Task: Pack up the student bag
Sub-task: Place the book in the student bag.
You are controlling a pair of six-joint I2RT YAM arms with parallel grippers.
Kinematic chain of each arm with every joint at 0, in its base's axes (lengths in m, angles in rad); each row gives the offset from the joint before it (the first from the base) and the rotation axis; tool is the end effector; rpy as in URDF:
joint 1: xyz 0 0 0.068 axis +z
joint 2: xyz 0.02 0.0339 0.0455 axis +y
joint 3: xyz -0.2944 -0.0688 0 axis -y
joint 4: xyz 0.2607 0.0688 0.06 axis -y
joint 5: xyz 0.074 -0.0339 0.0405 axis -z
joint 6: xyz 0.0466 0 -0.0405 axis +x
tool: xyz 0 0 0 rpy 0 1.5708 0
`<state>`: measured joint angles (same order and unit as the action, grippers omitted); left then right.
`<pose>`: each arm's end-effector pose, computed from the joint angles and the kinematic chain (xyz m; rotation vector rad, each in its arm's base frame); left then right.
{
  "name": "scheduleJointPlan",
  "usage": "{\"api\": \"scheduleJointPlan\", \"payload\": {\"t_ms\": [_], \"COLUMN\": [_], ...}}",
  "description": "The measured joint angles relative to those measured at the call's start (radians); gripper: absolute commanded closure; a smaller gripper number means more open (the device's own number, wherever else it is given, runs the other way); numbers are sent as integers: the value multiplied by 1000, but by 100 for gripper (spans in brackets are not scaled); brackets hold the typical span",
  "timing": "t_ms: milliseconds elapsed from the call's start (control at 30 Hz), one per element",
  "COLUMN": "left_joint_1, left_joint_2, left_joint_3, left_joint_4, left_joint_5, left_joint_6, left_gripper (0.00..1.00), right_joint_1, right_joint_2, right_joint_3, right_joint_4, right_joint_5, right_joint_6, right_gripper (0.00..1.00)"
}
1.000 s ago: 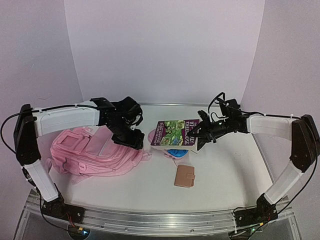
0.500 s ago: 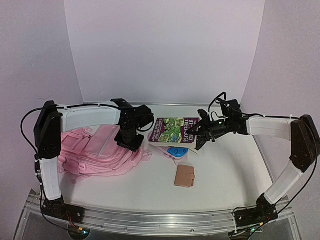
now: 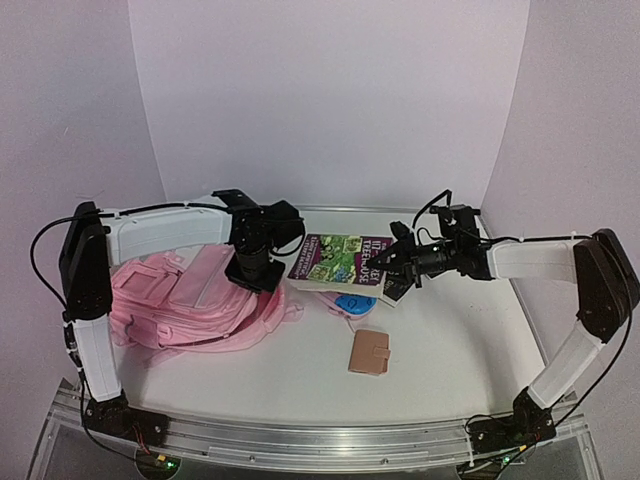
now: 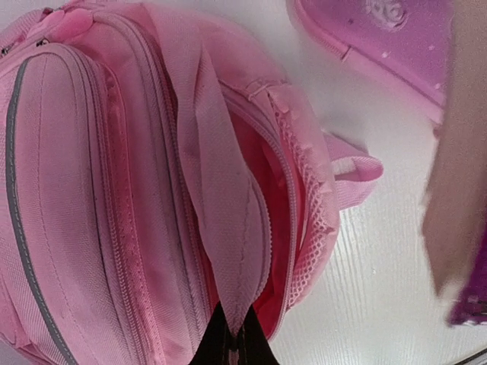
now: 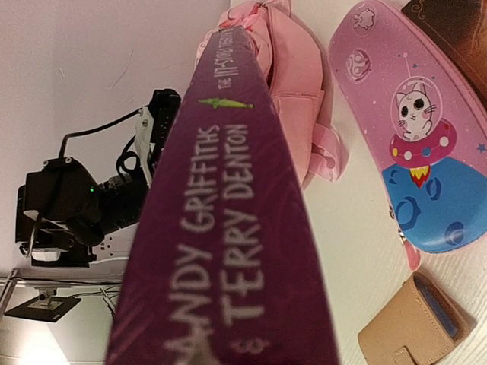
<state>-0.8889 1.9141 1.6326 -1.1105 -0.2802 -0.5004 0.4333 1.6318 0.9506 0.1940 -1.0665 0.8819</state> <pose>0.2667 -0.3081 0.2590 0.5098 2.7763 0.1439 0.3128 0.1897 0.2446 -0.2727 2.3187 1.8371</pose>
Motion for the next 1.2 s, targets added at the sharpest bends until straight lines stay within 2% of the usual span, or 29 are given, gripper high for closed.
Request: {"api": "scheduleJointPlan", "payload": {"t_ms": [367, 633, 733, 933, 1200], "left_joint_1": [11, 12, 14, 15, 15], "left_joint_2": [-315, -353, -353, -353, -353], "left_joint_3": [-10, -12, -12, -12, -12], "left_joint_4": [50, 66, 72, 76, 84], "left_joint_5": [39, 61, 69, 80, 87], "left_joint_6": [64, 83, 84, 86, 85], "left_gripper": [100, 100, 100, 100, 100], "right_joint_1": [109, 241, 292, 375, 454], "right_joint_2": [122, 342, 405, 531, 695], "right_joint_3": [-23, 63, 118, 293, 505], "right_joint_4": [270, 587, 655, 680, 574], "right_joint_5": [30, 87, 113, 191, 293], "right_joint_6": [188, 471, 543, 586, 567], "right_gripper": [100, 100, 100, 100, 100]}}
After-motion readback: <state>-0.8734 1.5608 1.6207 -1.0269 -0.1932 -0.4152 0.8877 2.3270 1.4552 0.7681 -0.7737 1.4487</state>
